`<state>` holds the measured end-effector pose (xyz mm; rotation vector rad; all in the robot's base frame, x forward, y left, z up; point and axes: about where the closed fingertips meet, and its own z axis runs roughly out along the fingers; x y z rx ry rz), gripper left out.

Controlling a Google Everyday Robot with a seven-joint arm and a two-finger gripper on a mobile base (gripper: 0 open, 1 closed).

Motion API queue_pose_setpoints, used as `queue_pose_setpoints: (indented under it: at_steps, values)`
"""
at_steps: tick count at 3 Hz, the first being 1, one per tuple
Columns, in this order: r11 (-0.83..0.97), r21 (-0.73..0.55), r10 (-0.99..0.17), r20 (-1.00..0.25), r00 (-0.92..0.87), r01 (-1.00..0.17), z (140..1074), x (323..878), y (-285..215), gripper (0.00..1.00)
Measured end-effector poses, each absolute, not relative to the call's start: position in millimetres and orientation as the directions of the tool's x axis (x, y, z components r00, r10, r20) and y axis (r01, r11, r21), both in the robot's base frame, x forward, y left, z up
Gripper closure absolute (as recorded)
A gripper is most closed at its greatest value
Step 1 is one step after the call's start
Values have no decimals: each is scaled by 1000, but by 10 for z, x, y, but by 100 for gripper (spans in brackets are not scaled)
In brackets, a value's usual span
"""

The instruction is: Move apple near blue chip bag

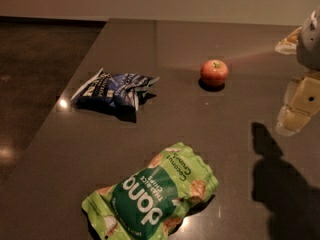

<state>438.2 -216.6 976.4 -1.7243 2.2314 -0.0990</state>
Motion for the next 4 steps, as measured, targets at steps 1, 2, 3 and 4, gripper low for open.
queue_pose_setpoints:
  at_steps: [1, 2, 3, 4]
  values:
    - [270, -248, -953, -208, -221, -930, 9768, 4385, -2164, 0]
    - [265, -245, -949, -236, -208, -932, 9746, 4606, -2120, 0]
    - [327, -238, -922, -293, -253, -915, 9662, 4915, -2114, 0]
    - [413, -238, -878, -360, -315, -879, 9531, 5283, -2108, 0]
